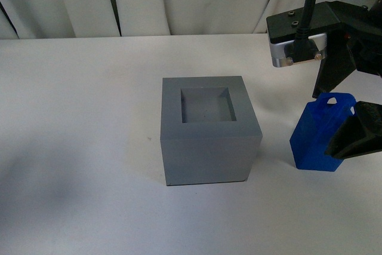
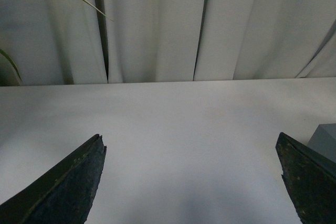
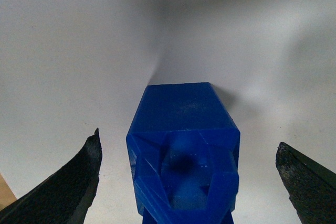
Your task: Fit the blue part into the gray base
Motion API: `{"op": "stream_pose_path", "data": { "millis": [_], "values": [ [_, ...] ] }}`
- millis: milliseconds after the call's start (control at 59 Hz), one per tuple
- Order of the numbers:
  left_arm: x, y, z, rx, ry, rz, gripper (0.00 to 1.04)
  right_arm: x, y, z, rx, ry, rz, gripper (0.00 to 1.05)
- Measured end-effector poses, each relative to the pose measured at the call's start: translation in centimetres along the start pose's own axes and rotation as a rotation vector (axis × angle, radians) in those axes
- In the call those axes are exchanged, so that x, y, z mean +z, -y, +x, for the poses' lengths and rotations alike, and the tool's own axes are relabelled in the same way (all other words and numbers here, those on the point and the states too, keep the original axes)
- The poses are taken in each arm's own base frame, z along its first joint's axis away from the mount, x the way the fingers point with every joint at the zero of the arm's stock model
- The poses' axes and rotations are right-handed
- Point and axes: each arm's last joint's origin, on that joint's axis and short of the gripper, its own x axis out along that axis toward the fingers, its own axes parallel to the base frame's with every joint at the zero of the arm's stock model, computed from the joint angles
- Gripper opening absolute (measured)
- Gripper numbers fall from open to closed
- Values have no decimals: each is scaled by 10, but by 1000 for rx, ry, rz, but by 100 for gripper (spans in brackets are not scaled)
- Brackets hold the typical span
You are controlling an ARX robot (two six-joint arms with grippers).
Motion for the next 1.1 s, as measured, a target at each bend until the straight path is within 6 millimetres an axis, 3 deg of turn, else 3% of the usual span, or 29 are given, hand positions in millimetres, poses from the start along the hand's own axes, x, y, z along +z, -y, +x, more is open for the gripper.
{"op": "stream_pose_path", "data": {
  "millis": [492, 847, 983, 1102],
  "values": [
    [0, 0, 0, 0, 0, 0, 99, 1, -1, 1, -1, -47, -38, 97],
    [0, 0, 0, 0, 0, 0, 99, 2, -1, 0, 2, -45, -40, 48],
    [0, 0, 0, 0, 0, 0, 99, 3, 0, -6, 5, -45, -39, 47],
    [0, 0, 0, 0, 0, 0, 99, 11, 5, -32, -26, -13, -46, 47]
  ]
}}
